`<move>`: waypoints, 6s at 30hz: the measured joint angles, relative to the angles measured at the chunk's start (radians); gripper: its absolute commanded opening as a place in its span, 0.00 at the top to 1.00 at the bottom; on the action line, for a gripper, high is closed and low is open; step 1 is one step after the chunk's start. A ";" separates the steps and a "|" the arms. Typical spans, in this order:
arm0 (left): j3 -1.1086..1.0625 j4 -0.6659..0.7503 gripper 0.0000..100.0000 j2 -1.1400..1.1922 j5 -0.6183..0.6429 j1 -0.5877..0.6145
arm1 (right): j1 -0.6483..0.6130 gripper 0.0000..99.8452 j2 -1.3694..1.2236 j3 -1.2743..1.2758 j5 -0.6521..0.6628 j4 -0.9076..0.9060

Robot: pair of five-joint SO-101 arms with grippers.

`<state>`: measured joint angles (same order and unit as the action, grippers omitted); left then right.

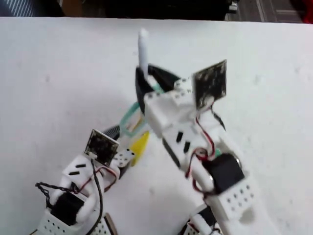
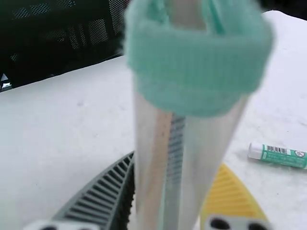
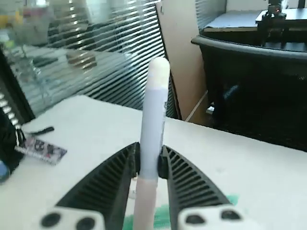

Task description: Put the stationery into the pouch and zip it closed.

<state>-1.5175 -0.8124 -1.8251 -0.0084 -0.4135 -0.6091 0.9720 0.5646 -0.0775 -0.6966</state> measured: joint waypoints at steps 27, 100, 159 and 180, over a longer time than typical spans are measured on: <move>0.000 0.000 0.79 0.000 0.000 0.000 | 0.021 0.85 0.112 -0.127 0.341 -0.218; 0.000 -0.017 0.83 0.000 0.132 0.144 | 0.617 0.81 -0.560 0.247 0.824 -0.374; 0.000 -0.017 0.83 0.000 0.080 0.020 | 0.549 0.98 -0.123 -0.666 0.430 -0.756; 0.000 -0.025 0.83 0.000 0.003 -0.071 | -0.034 0.98 -0.063 -0.698 0.028 -0.569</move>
<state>-1.5175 -0.8370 -1.8251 -0.0054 -0.4841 -0.6429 0.9091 -0.1335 -0.0499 -1.2658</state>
